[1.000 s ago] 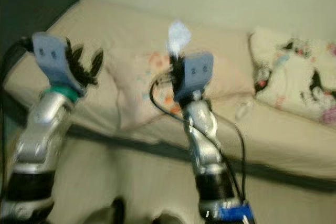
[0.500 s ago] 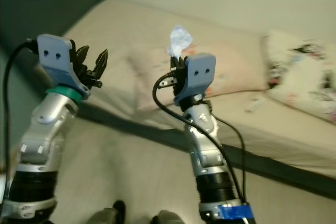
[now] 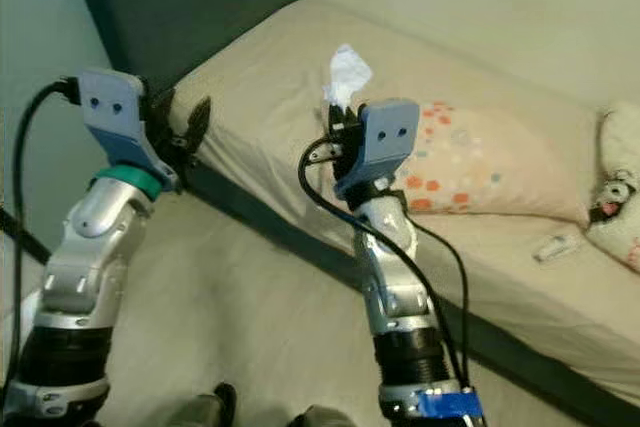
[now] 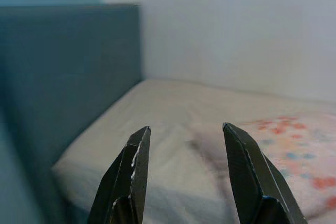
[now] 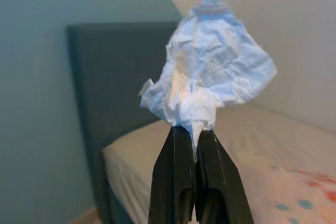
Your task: Clean up the room
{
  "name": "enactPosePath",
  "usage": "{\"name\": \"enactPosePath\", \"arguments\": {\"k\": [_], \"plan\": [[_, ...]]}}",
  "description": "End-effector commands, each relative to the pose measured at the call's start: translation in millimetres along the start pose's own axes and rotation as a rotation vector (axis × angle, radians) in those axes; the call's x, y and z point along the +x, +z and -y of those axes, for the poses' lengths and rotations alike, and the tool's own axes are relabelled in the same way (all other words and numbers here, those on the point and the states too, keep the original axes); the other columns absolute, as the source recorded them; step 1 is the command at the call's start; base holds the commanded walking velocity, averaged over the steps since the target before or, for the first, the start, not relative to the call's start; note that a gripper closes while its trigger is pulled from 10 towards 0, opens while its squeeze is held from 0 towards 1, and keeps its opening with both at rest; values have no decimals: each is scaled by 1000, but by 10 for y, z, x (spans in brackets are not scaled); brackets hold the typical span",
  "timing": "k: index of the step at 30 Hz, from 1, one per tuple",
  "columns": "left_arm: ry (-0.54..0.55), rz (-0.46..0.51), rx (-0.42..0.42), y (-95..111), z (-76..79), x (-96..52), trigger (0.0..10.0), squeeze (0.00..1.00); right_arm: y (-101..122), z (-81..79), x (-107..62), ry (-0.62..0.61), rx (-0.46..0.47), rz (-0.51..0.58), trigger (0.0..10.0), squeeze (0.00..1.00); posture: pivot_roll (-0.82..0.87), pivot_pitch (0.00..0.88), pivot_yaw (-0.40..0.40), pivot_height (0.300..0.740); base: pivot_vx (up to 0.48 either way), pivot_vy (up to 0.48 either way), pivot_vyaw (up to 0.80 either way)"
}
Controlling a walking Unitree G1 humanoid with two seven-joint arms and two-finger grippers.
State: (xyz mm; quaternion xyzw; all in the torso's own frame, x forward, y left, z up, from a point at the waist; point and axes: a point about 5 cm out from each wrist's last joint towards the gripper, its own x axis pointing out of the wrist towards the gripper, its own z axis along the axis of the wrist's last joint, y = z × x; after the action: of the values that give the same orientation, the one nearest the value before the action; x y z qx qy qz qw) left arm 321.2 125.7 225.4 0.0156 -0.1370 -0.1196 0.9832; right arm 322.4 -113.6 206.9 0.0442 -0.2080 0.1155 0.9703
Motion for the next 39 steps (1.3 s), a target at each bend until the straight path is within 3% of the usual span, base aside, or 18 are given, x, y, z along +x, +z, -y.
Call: {"name": "enactPosePath", "arguments": {"k": [1,10,17,23,39], "plan": [[4,-26,-17,-54,-5,-24,10000,0,-40,-20,-24,4,16,-20,10000,0,0,21,-48,740,0,0,763],[6,-44,17,-115,-19,-43,10000,0,-77,-74,-45,30,31,-35,10000,0,0,24,-44,740,0,0,764],[9,-71,136,-243,-35,-104,10000,0,-193,-143,-111,89,122,-101,10000,0,0,25,-40,740,0,0,757],[61,-166,127,-532,-148,-270,10000,0,-339,-129,-205,105,93,-170,10000,0,-10,28,-34,740,0,0,752],[86,-158,127,-571,-176,-288,10000,0,-385,-87,-246,103,72,-195,10000,0,-19,22,-29,740,0,0,748]]}}
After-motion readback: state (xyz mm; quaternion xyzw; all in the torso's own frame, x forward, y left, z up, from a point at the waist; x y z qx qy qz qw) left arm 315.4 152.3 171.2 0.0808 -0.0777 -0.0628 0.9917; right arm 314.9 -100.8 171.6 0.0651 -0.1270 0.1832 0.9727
